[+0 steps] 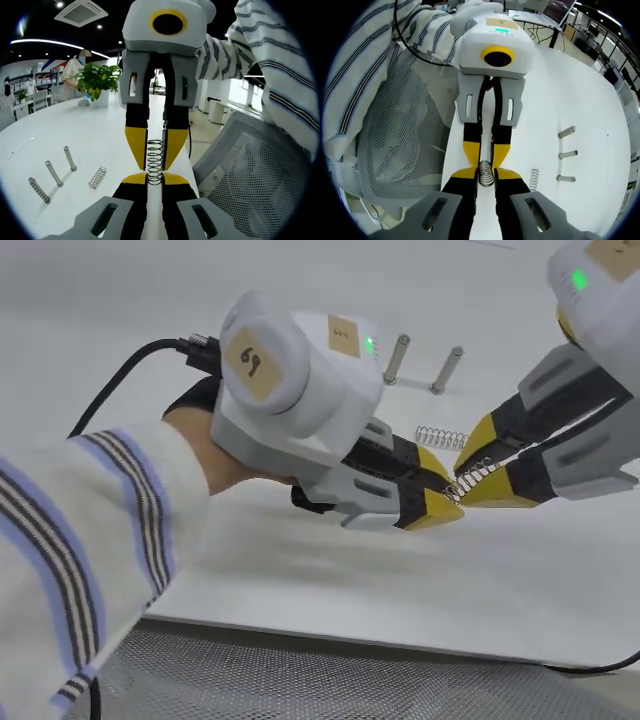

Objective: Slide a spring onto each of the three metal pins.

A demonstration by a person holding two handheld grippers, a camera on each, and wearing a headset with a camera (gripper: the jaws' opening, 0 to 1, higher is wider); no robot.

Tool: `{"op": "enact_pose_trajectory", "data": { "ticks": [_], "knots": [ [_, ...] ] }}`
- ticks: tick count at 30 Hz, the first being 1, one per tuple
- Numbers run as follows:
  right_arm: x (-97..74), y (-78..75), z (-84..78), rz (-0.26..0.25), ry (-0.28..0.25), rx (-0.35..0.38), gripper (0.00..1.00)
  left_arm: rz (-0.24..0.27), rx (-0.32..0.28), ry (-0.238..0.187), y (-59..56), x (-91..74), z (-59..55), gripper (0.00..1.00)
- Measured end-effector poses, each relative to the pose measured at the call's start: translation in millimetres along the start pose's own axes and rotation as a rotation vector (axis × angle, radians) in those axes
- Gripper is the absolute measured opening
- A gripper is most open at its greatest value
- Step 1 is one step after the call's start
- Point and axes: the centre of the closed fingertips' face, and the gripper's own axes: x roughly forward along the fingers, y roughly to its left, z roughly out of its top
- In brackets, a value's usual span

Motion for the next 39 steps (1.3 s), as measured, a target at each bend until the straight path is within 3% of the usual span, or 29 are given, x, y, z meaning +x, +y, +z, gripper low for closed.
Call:
{"op": "enact_pose_trajectory", "data": {
  "ticks": [23, 32, 39],
  "knots": [
    [4.6, -4.3, 10.3, 0.012, 0.001, -0.014, 0.08, 0.014, 0.004, 0.016, 1.8, -10.5, -0.9, 0.04],
    [3.6, -13.8, 11.1, -0.013, 0.006, -0.026, 0.08, 0.025, -0.014, 0.034, 3.1, -13.7, -10.4, 0.16],
    [3.8, -15.2, 8.9, -0.012, 0.012, -0.048, 0.08, 0.045, -0.031, 0.051, 4.9, -15.1, -18.5, 0.35]
  ]
}}
